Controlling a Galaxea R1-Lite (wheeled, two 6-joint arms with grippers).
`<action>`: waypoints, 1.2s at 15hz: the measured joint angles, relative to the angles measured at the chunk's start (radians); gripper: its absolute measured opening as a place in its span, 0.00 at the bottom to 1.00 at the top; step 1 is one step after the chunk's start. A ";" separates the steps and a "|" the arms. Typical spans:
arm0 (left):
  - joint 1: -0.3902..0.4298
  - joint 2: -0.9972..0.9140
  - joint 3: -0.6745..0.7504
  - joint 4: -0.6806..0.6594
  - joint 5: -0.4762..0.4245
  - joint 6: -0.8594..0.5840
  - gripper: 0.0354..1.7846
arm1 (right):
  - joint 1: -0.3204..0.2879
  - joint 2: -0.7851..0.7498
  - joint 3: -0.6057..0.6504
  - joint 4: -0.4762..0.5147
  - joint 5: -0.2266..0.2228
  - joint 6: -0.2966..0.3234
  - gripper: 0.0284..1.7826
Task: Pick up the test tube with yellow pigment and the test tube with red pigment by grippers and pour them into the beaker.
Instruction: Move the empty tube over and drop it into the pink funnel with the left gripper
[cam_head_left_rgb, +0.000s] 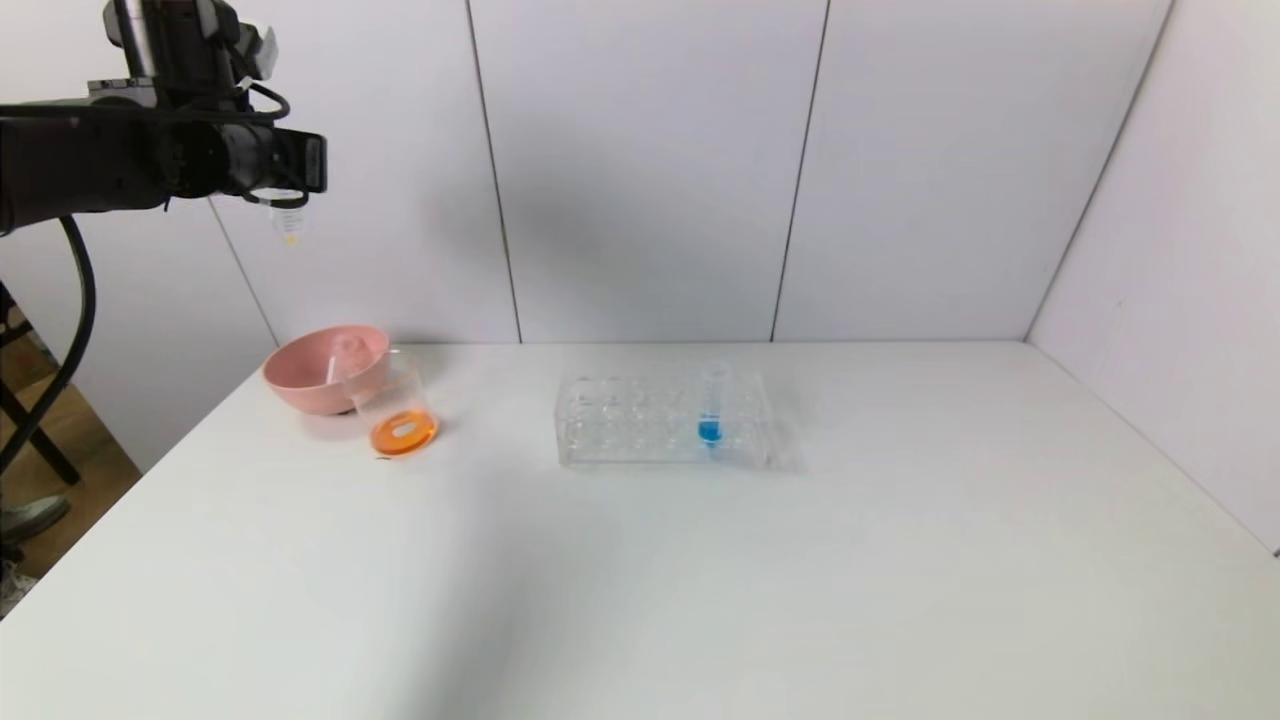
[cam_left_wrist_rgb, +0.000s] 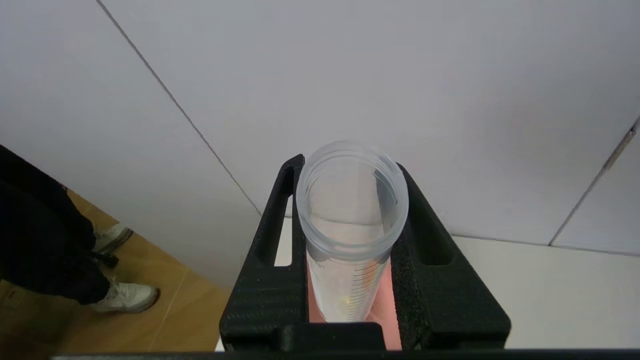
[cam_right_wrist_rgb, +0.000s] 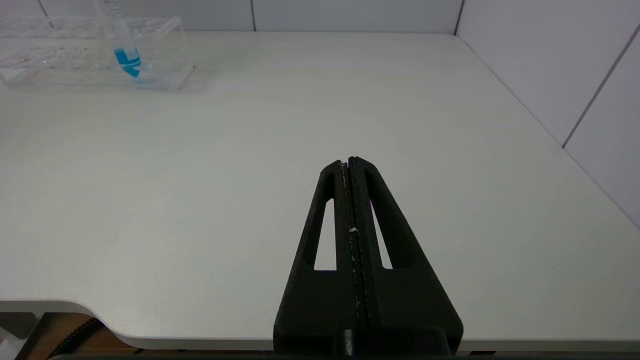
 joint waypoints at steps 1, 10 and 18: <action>0.004 0.002 0.000 -0.003 0.001 -0.003 0.25 | 0.000 0.000 0.000 0.000 0.000 0.000 0.05; 0.041 0.059 0.087 -0.067 -0.004 -0.131 0.25 | 0.000 0.000 0.000 0.000 0.000 0.000 0.05; 0.050 0.154 0.136 -0.163 -0.015 -0.130 0.25 | 0.000 0.000 0.000 0.000 0.000 0.000 0.05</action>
